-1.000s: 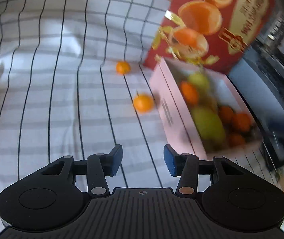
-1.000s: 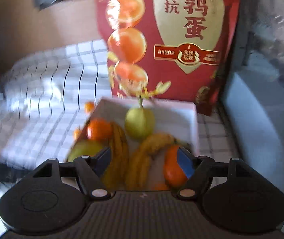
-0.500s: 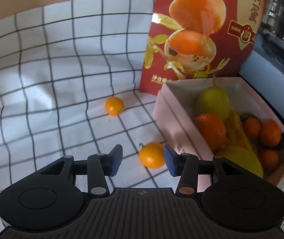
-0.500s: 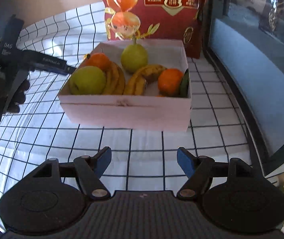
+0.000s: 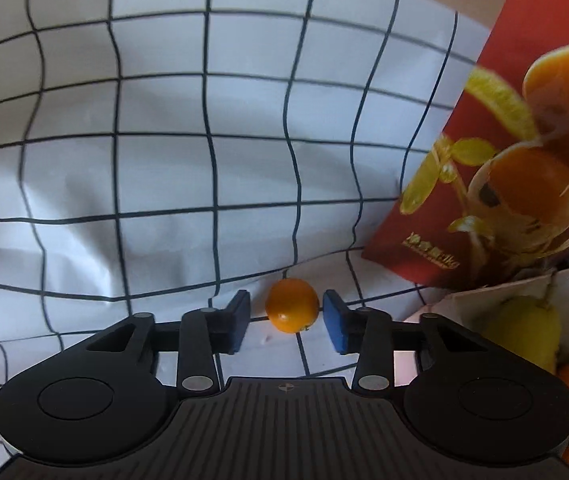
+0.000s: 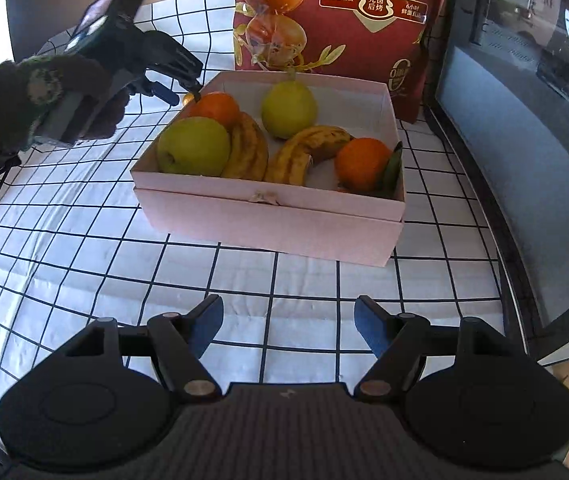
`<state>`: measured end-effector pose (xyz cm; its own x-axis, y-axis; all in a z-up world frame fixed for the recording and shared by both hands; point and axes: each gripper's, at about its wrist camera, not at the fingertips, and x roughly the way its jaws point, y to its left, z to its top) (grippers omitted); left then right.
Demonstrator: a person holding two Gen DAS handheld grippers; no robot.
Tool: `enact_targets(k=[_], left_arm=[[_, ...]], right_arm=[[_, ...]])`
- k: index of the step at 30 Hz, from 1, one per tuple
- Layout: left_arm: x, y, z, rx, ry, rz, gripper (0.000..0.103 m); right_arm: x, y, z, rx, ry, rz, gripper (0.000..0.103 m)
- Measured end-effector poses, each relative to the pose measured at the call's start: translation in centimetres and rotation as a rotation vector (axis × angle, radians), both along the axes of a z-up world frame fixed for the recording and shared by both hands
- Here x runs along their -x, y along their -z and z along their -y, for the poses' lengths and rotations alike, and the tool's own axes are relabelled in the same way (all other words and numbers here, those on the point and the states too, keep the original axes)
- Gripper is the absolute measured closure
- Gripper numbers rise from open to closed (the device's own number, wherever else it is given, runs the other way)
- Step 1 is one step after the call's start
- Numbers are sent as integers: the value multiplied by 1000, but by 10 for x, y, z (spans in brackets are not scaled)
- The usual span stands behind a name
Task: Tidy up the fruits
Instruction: 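Grasp the small tangerine on the cloth with the left gripper, then grasp another small tangerine with the right gripper while the left holds its tangerine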
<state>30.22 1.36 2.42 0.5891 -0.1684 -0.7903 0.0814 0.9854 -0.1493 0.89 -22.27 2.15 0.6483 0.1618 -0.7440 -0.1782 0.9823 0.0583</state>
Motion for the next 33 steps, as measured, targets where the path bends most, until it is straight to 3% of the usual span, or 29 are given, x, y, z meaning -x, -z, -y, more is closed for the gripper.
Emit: enact_targets(k=[2,8,13,18,23,25,27,29,33], left_arm=[[2,1,1,-12,19,14,69],[31,-11,-20,66,18,46,69],[100,-27,-48,129,-6,64,69],[182,-24,-73,217,-75,-4,69],[252,-13,-82,239,-94,-68,69],[274,-12,-87,265,-94,-85,69],[288,-12,-88,265,-95,-90,69],[298,-18,-90,242,-85,-80,69],[321,-27,-98,222,-81,-54,69]], right_arm=[[2,-3,-1,7,0,6,30],[6,-14,-15,49,-22,32,30],[4,-34,-34,63,-83,94,30],[-20,-59,-59,51,-125,128,30],[-62,-77,-94,84,-214,129,30],[-86,-80,-116,120,-270,103,33],[-112,-77,-135,124,-313,27,54],[-140,-71,-153,128,-337,-43,56],[-176,-51,-183,242,-336,-69,56]])
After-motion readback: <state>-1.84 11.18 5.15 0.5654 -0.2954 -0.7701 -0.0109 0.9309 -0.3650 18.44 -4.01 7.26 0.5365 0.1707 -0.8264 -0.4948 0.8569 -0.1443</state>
